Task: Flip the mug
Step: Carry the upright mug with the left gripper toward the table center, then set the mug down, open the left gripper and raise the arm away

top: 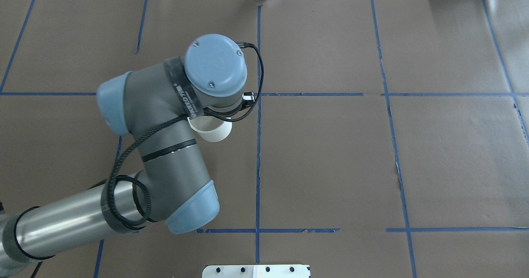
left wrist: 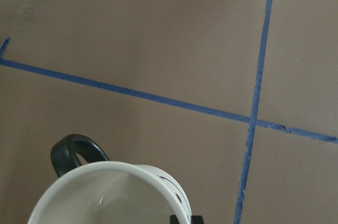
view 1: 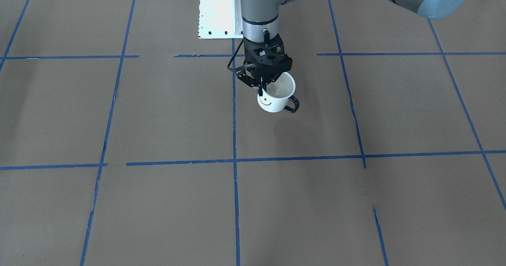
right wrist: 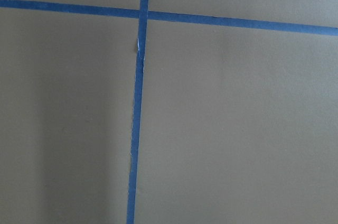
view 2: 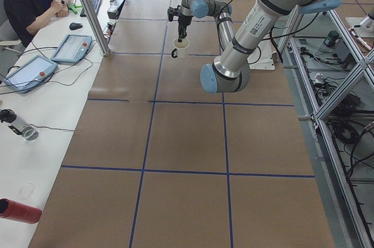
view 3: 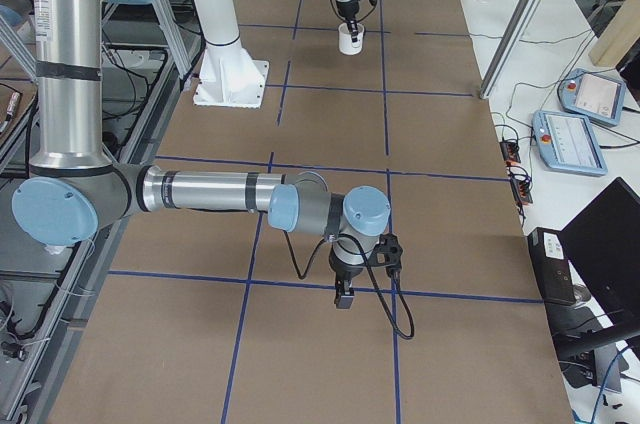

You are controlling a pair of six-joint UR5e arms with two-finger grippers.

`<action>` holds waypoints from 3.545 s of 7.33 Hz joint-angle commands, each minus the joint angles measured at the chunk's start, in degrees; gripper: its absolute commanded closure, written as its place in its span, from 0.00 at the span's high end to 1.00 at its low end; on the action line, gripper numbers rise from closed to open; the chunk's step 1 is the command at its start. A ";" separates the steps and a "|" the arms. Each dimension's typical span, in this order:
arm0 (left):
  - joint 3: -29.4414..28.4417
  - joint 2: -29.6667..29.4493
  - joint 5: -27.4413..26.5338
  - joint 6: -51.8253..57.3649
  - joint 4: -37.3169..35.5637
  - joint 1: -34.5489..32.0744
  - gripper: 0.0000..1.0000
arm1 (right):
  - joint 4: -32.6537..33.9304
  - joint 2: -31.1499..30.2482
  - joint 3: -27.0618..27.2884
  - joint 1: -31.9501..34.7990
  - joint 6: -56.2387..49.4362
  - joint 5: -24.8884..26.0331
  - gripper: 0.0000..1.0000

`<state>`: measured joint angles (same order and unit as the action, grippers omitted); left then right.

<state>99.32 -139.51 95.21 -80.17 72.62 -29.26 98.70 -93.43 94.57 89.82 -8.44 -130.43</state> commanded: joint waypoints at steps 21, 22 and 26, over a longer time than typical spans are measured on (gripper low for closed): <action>-14.87 -6.05 -8.72 0.28 10.35 9.84 1.00 | 0.00 0.00 0.00 0.00 0.00 0.00 1.00; -7.81 -3.87 -8.46 4.81 7.56 8.97 1.00 | 0.00 0.00 0.00 0.00 0.00 0.00 1.00; 8.25 -1.49 4.08 23.61 -4.77 -7.51 1.00 | 0.00 0.00 0.00 0.00 0.00 0.00 1.00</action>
<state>104.93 -142.25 95.20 -63.30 69.36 -30.34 98.70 -93.43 94.57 89.83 -8.44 -130.43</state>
